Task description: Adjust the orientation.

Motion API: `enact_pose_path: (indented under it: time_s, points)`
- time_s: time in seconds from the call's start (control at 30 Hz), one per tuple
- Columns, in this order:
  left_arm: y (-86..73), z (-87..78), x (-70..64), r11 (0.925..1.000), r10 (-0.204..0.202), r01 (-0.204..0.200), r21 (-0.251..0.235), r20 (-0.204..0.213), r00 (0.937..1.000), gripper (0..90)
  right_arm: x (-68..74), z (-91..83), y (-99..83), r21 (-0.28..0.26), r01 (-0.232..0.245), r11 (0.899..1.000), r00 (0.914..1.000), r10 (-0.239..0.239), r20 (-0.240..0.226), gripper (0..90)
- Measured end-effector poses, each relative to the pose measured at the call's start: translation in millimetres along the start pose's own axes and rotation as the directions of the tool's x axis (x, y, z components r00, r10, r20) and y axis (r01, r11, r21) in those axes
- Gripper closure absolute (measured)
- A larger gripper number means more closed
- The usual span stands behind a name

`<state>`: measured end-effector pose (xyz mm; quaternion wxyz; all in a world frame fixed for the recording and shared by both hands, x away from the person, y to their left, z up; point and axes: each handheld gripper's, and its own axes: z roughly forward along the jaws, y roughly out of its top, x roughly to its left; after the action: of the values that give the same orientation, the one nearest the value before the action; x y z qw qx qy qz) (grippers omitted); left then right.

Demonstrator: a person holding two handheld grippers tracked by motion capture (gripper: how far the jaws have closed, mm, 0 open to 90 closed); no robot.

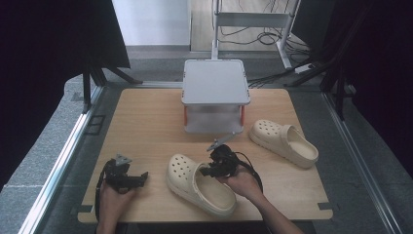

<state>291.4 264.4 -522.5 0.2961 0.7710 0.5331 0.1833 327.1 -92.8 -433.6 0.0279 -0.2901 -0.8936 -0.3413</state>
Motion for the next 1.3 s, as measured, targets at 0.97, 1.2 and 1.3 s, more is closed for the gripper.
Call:
enact_pose_path:
  time_s: [0.97, 1.2, 1.3]
  points:
    - [0.7, 0.9, -1.0, 1.0, 0.003, -0.003, -0.003, 0.002, 1.0, 0.0, -5.0, -28.4, -28.3, 0.009, 0.174, 0.985, 0.9842, -0.174, 0.033, 15.3]
    - [0.7, 0.9, -1.0, 1.0, 0.003, -0.003, -0.003, 0.002, 1.0, 0.0, -25.4, -44.0, -38.1, -0.012, 0.114, 0.993, 0.9874, -0.112, 0.112, 4.4]
    - [0.7, 0.9, -1.1, 1.0, 0.003, -0.003, -0.003, 0.002, 1.0, 0.0, -35.3, -49.3, -43.7, -0.021, 0.112, 0.993, 0.9821, -0.108, 0.154, 0.0]
